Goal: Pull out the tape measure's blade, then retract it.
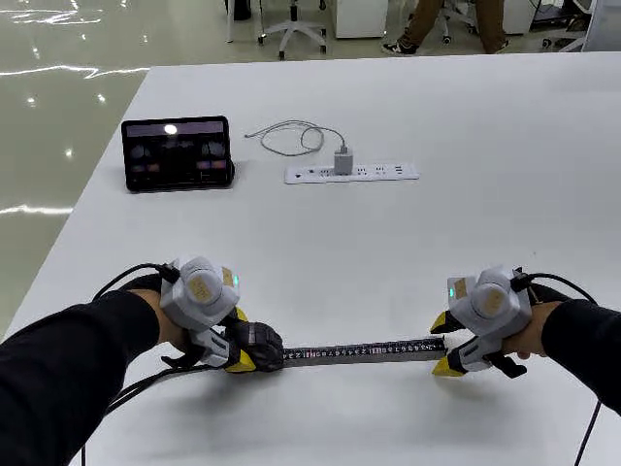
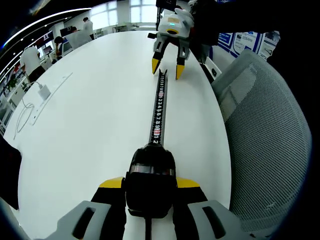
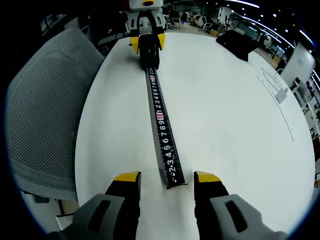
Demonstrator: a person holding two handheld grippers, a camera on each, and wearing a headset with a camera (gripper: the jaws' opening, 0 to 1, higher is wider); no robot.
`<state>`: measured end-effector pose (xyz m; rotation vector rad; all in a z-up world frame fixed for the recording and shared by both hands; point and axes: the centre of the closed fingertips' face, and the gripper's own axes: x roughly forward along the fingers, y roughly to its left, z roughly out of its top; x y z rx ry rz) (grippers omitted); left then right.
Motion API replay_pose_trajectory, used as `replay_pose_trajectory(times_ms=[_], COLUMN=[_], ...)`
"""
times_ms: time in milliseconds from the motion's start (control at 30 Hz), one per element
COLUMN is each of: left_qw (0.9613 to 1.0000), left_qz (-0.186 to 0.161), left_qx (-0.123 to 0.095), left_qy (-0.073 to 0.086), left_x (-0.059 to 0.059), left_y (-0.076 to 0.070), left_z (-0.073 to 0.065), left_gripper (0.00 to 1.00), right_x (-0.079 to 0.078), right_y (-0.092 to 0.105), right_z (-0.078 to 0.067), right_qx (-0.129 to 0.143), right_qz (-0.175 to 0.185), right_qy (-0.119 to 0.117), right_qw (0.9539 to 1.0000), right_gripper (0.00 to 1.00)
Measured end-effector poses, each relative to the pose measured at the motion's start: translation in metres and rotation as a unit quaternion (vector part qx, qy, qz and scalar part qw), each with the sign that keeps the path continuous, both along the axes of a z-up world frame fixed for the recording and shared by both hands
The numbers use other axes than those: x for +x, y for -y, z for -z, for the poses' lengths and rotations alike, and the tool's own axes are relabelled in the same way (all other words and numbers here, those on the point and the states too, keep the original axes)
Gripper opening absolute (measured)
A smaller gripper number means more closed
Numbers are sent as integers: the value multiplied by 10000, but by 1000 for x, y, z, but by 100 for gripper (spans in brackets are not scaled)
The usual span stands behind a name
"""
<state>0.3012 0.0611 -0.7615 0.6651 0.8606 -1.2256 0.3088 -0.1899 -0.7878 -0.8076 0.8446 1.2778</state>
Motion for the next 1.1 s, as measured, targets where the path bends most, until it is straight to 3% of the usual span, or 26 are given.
replay_pose_trajectory(times_ms=[233, 467, 533, 667, 900, 1000, 1100], left_qw=[10000, 10000, 9999, 9997, 9993, 9995, 9988], left_qz=[-15, -9, 27, 119, 203, 37, -280], left_qx=[-8, -11, -16, -39, 35, -5, 39], left_qy=[0, 37, 99, 224, 319, 306, 389], left_x=[0, 0, -1, 0, 2, 3, 10], left_y=[0, 1, 1, 1, 0, -2, -11], left_z=[0, 0, 0, 0, 0, -1, -3], left_gripper=[32, 32, 32, 32, 33, 33, 42], right_x=[0, 2, 3, 1, 2, 2, 1], right_y=[5, 6, 9, 13, 21, 20, 21], right_z=[-3, -10, -10, -5, -5, -10, -12], right_qx=[99, 369, 388, 411, 478, 561, 572], right_qz=[257, 591, 718, 859, 946, 983, 996], right_qy=[-38, 33, 38, 17, 110, 169, 198], right_qw=[9996, 9976, 9967, 9955, 9943, 9934, 9932], right_gripper=[54, 80, 81, 96, 100, 100, 100])
